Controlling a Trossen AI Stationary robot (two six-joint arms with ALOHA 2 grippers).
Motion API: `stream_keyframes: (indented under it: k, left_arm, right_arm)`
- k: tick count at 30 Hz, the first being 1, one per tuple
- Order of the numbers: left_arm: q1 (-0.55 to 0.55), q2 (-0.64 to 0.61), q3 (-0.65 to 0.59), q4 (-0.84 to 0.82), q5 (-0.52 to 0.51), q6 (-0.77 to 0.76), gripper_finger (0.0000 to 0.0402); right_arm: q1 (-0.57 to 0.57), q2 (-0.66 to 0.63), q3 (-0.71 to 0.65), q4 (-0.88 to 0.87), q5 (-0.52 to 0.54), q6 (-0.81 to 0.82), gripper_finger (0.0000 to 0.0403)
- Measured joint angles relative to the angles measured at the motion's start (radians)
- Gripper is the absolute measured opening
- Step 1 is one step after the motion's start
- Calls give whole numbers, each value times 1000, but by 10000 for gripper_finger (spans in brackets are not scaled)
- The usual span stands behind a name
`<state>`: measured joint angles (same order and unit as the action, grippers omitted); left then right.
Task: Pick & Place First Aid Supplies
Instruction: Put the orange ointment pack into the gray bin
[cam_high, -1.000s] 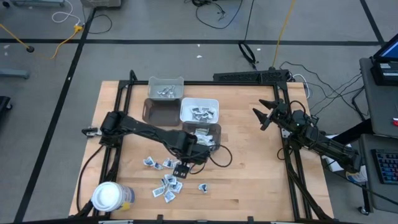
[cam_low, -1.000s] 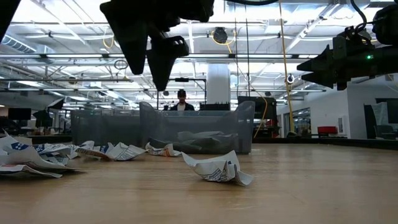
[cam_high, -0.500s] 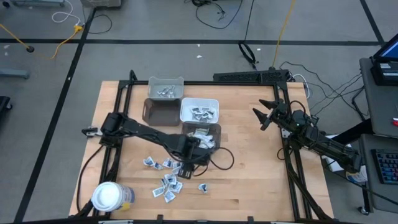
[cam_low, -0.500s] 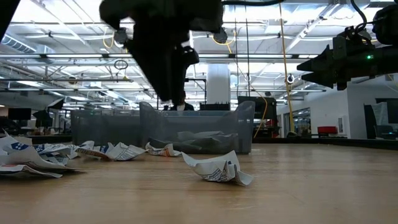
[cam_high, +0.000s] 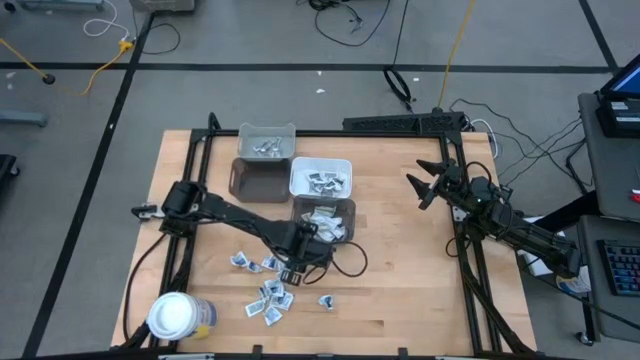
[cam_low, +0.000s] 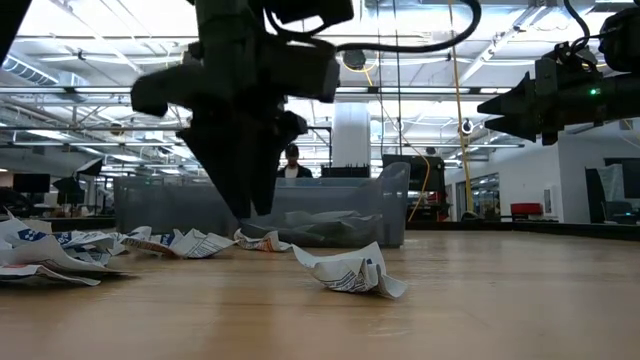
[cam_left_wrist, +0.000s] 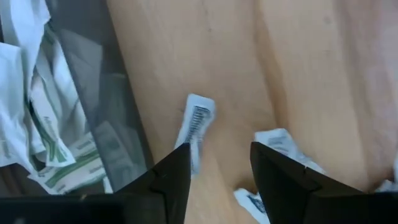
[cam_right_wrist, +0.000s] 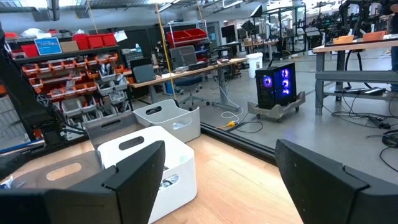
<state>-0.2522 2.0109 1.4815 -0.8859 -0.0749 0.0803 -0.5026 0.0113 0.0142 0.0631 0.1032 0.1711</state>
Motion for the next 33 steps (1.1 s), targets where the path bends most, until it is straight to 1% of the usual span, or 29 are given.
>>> stream_keyframes:
  k: [4,8,13,18,20,22,24,27,28,30,33]
  left_arm:
    - [13,0,-25,44,-5,8,179]
    - [19,19,-30,80,-2,34,177]
    - [19,64,-28,117,18,72,167]
    - [19,70,-27,133,23,76,151]
    - [19,71,-27,133,27,96,138]
    - [19,71,-27,133,33,103,116]
    - [19,71,-27,133,47,102,86]
    - [19,71,-27,135,61,103,27]
    - [19,71,-27,136,69,103,15]
    - [21,71,-27,138,76,101,10]
    - [19,71,-27,138,61,111,5]
  right_arm:
    - [0,0,0,0,0,0,297]
    - [0,0,0,0,0,0,297]
    - [0,0,0,0,0,0,297]
    - [0,0,0,10,0,0,297]
    - [0,0,0,17,0,0,297]
    - [0,0,0,23,0,0,297]
    - [0,0,0,23,0,0,297]
    - [0,0,0,23,0,0,297]
    - [0,0,0,23,0,0,297]
    - [0,0,0,23,0,0,297]
    - [0,0,0,23,0,0,297]
